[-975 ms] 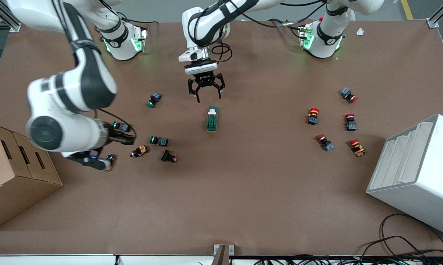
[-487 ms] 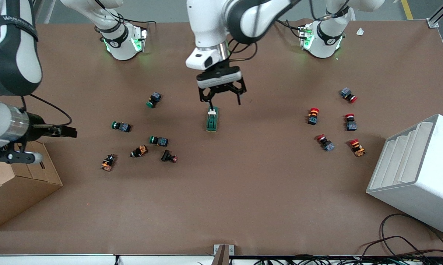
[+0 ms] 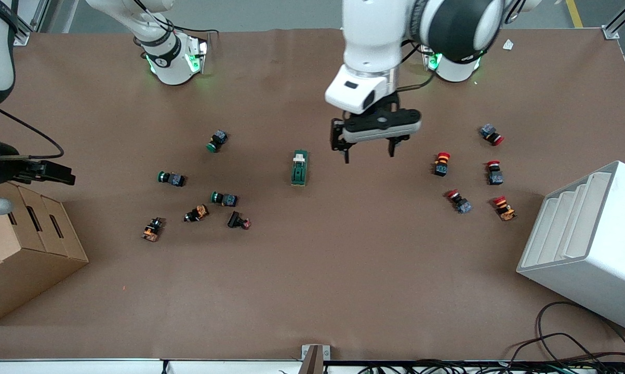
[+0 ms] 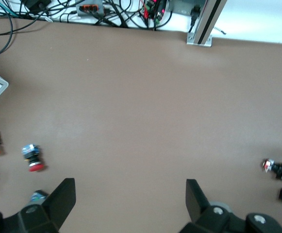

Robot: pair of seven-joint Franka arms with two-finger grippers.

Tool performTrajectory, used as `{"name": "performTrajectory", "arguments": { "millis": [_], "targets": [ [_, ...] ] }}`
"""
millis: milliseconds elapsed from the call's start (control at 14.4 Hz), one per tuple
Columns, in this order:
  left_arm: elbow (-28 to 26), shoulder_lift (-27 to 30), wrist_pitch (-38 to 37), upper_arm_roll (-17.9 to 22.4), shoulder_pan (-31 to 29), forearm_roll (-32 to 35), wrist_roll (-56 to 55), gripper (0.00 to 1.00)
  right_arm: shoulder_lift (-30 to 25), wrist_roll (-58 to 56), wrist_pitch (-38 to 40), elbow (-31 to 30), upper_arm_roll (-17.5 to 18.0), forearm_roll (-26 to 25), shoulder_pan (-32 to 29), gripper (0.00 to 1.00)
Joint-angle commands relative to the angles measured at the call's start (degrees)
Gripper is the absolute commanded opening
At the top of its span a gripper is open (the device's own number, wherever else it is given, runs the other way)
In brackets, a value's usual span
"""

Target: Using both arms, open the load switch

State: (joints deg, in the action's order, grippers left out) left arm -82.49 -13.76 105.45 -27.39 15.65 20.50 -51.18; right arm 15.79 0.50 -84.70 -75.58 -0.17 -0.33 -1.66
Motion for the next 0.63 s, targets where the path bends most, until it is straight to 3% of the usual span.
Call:
{"name": "performTrajectory", "arguments": {
  "millis": [0,278,557],
  "targets": [
    [-1.09,6.09,-4.09,7.76,-0.70,-9.40,13.24,1.00,-1.29,-0.41,-0.37,-1.07,0.70,-1.33,-0.45,1.00],
    [-2.23,10.93,-11.04,11.91,-6.93,-14.69,28.13,1.00,-0.85,-0.23,-0.20,1.66,0.79,-0.38,-0.63,1.00],
    [-6.88,15.77,-12.36,21.57,-7.38,-19.53,39.63,1.00,-1.55,-0.06,1.37,1.57,0.79,4.01,-0.80,1.00]
  ]
}}
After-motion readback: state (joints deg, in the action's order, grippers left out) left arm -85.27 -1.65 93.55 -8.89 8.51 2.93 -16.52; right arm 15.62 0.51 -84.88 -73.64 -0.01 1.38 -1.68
